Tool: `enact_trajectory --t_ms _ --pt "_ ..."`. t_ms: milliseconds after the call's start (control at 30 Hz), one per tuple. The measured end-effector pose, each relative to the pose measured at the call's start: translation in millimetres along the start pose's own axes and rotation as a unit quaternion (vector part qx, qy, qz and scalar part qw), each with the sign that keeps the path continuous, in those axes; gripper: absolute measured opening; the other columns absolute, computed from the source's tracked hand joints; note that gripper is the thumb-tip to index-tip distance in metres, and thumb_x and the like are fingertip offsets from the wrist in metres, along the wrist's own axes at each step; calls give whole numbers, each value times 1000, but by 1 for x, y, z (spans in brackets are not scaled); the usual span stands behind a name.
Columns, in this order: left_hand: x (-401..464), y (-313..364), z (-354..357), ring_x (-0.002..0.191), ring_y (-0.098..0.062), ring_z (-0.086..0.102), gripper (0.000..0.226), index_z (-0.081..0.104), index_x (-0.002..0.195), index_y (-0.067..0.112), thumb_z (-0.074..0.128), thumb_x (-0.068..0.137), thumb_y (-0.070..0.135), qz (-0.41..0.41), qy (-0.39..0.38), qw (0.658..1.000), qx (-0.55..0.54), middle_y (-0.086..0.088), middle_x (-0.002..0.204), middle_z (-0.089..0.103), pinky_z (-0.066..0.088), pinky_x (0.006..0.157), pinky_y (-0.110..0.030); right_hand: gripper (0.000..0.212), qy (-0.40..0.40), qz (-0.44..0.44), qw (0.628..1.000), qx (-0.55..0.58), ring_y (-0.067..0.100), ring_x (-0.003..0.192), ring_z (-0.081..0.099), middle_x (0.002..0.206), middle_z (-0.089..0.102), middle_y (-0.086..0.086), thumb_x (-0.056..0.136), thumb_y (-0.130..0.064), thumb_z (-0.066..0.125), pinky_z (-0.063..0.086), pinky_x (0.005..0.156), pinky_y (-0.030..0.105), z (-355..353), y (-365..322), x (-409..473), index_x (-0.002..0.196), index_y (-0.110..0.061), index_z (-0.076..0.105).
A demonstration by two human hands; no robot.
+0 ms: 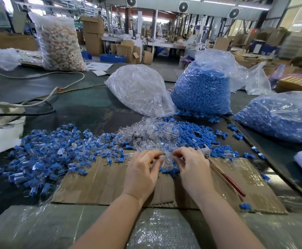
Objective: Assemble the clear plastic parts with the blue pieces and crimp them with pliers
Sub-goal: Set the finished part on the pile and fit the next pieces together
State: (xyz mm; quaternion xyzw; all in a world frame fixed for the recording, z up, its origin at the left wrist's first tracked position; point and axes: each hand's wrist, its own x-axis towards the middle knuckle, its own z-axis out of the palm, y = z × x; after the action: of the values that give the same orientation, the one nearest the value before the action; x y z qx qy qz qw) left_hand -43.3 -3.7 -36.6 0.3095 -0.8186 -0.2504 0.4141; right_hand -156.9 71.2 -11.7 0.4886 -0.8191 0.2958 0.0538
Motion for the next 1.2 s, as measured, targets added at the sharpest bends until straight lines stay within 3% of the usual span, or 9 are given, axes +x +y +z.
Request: enact_trajectory --t_ms 133,267,333,433,533,667,800,1033,1200 --pt "-2 1 -2 88 -6 63 26 65 113 22 61 88 15 -15 -24 995 -93 9 97 68 51 80 -20 12 -21 -55 994 91 12 92 52 96 66 -5 91 -19 60 43 84 29 4 -11 -7 101 -20 66" --pt "0 0 -3 82 -3 66 22 68 95 24 68 81 7 -89 -16 973 -210 7 88 70 53 77 -18 11 -26 -3 981 191 11 87 60 87 67 -5 85 -10 66 49 83 30 4 -15 -6 93 -18 67" --pt "2 -2 -3 81 -8 66 21 68 91 22 72 77 7 -117 -4 966 -231 3 85 70 53 77 -18 11 -14 17 982 188 11 84 60 85 67 -5 84 -7 66 50 82 33 3 -14 -6 89 -17 66" --pt "2 -4 -3 78 -5 64 22 66 88 22 74 75 6 -133 4 968 -213 1 84 68 52 73 -16 10 50 46 993 101 16 88 58 88 66 -5 86 -8 63 47 86 39 2 -6 -7 89 -17 66" --pt "0 -3 -1 71 6 58 30 61 79 31 74 74 3 -128 -8 974 -187 3 78 62 46 60 -5 10 84 73 993 29 17 95 56 93 64 -5 87 -13 62 38 87 35 1 3 -10 91 -21 67" --pt "-1 -5 2 67 2 55 22 61 80 29 77 74 15 -85 -35 992 -88 15 74 56 44 65 -6 11 77 74 993 -47 13 103 50 99 59 -11 89 -34 58 21 81 31 6 2 -13 95 -28 65" --pt "0 -5 3 71 4 51 22 66 93 21 77 74 16 -47 -61 996 -42 19 76 51 41 69 -4 23 34 83 989 -117 12 109 43 108 53 -12 90 -47 50 23 86 34 13 -3 -7 104 -33 62" --pt "0 -5 1 74 4 53 22 64 93 26 74 77 15 -64 -87 993 -44 19 76 54 39 69 -1 16 38 73 991 -101 14 107 43 108 53 -10 91 -38 55 25 88 35 15 -3 -7 104 -32 61" --pt "-1 -6 1 65 2 55 33 54 73 38 75 76 12 -105 -59 988 -102 12 69 59 42 63 -5 11 140 14 989 -37 27 82 60 82 67 1 79 -13 73 38 78 40 17 -2 -16 89 -15 68"
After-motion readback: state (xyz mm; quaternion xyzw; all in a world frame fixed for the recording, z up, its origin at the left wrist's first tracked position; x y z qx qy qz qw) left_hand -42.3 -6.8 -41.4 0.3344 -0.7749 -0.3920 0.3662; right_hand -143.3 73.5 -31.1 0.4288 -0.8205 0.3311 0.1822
